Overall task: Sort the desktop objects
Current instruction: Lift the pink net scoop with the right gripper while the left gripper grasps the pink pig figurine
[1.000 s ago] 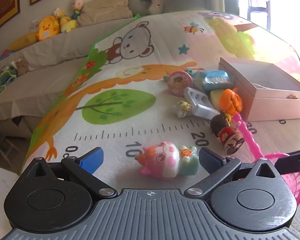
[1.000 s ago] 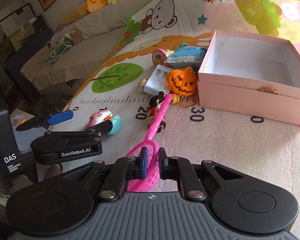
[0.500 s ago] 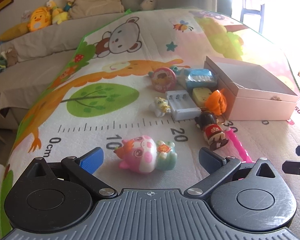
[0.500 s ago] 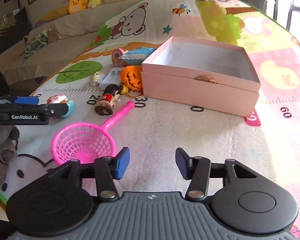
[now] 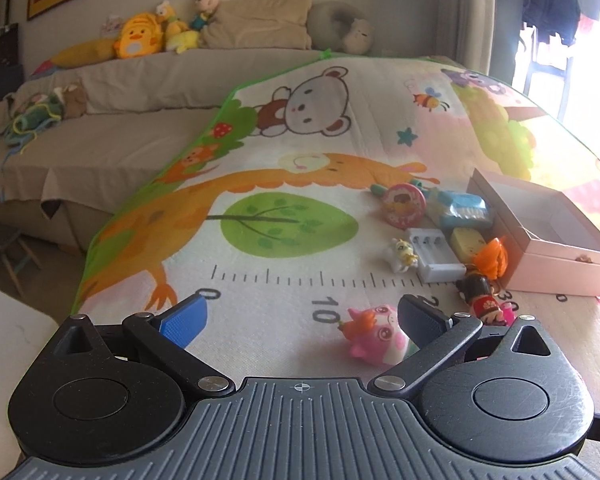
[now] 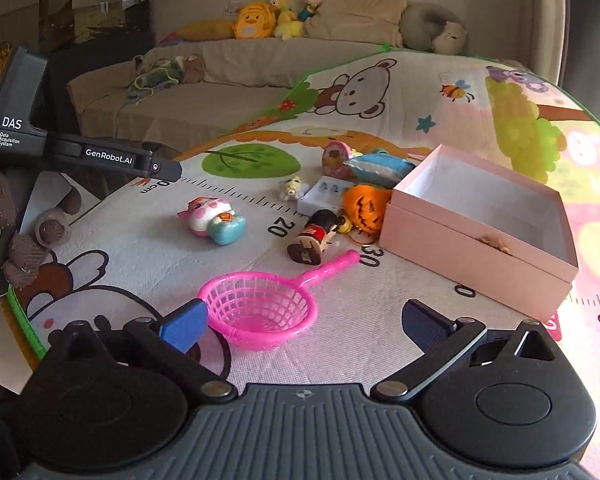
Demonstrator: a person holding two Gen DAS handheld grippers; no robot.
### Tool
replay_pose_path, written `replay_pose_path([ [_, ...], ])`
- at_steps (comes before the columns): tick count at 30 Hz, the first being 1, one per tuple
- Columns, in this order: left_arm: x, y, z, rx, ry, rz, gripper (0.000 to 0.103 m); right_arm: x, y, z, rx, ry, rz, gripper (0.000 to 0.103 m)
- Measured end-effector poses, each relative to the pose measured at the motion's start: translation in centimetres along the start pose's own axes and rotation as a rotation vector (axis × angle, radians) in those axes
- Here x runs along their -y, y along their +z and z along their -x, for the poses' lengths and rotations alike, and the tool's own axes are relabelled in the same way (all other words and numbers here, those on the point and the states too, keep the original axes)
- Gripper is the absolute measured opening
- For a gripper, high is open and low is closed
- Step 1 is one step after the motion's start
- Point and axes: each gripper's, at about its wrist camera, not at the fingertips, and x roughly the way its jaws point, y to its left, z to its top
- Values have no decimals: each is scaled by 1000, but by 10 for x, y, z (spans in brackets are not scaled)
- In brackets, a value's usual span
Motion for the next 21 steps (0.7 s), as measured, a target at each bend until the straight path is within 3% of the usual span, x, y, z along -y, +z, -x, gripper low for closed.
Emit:
replay_pose_path([
  [8, 14, -18, -8, -73, -62, -67, 103, -12, 9, -53, -85, 62, -30, 103],
  [9, 18, -19, -9, -78, -65, -75, 103, -11, 8, -58, -99, 57, -32, 96],
  [10, 22, -19, -10, -82, -68, -81, 103, -9, 7, -60, -107, 54, -36, 82],
  [11, 26, -19, -12, -87, -73, -90, 103, -6, 6, -61, -119, 58, -44, 82],
  [16, 50, -18, -25, -113, -92, -135, 103, 6, -4, -40, -104, 57, -73, 82],
  [21, 73, -18, -47, -129, -26, -168, 103, 5, -18, 0, -97, 47, -15, 82],
])
